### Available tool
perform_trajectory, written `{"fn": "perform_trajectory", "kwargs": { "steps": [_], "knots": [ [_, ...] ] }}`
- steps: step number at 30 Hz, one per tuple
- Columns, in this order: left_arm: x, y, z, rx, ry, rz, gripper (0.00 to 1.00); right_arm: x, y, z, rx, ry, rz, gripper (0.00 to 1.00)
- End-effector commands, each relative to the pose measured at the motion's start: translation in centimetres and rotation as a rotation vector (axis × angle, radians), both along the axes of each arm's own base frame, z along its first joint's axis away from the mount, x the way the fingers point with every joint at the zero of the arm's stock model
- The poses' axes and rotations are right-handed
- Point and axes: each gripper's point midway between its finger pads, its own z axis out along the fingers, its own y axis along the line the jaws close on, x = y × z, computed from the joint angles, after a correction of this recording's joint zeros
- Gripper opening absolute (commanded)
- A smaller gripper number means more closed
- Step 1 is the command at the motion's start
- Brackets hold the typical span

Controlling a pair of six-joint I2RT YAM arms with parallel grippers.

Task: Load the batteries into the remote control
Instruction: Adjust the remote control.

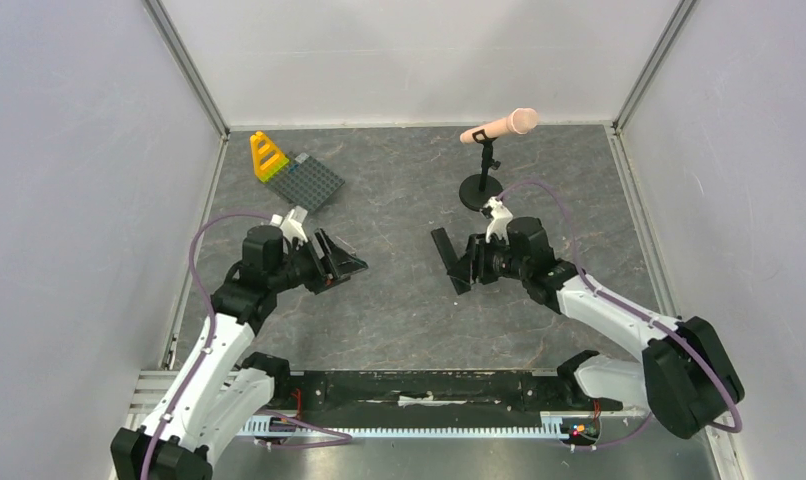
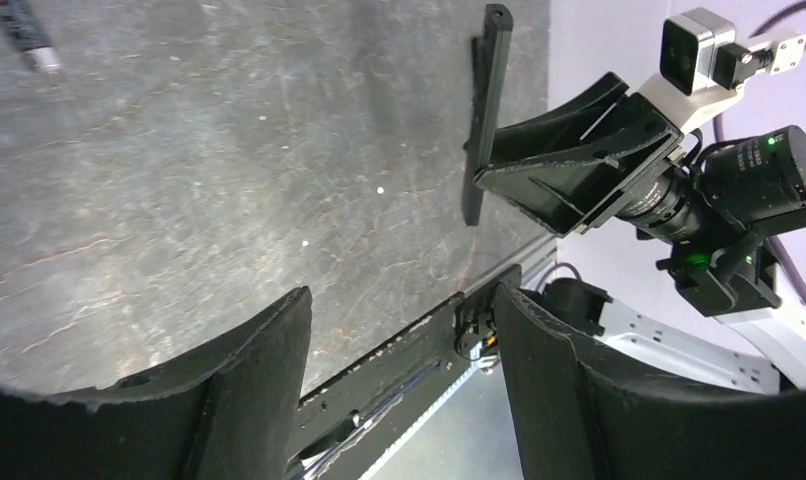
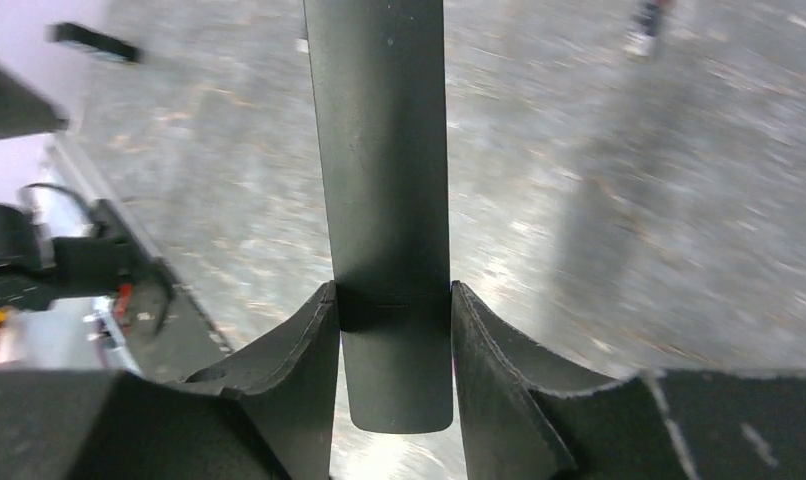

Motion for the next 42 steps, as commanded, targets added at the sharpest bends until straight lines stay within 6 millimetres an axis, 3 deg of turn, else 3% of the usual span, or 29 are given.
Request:
{"fn": "perform_trajectory", "kwargs": {
  "steps": [1, 5, 9, 21, 31, 35, 37, 40, 42],
  "knots": [
    [1.0, -2.0, 3.4, -0.08, -0.142, -0.004, 0.72, -1.3, 5.1, 5.9, 0.213, -0.096, 0.08, 0.25],
    [1.0, -3.2, 3.7, -0.023, -0.21, -0.014, 0.72, -2.8, 8.5, 8.1, 0.251, -0.134, 0.128, 0.26],
    [1.1, -3.6, 2.6, 0.053, -0.232, 0.003, 0.7, -4.2, 11.2, 9.3, 0.256, -0.144, 0.195, 0.26],
    [1.5, -3.3, 1.6, 0.043, -0.178, 0.088, 0.68, -5.5, 14.9, 9.7, 0.19, -0.183, 0.243, 0.25],
    [1.5, -3.2, -0.3, 0.042, -0.107, 0.122, 0.34, -5.5, 16.7, 9.0, 0.144, -0.167, 0.241, 0.25],
    [1.3, -3.2, -0.5, 0.026, -0.092, 0.13, 0.09, -5.3, 16.7, 8.7, 0.127, -0.159, 0.231, 0.26],
    [1.3, -3.3, -0.2, 0.015, -0.089, 0.133, 0.02, -5.4, 16.5, 8.6, 0.128, -0.152, 0.225, 0.33],
    [1.2, -3.5, 0.6, -0.014, -0.091, 0.131, 0.02, -6.0, 16.0, 9.5, 0.197, -0.155, 0.217, 0.62],
    [1.2, -3.5, 1.5, -0.039, -0.1, 0.139, 0.02, -6.2, 15.1, 10.1, 0.258, -0.133, 0.192, 0.7]
  ]
}}
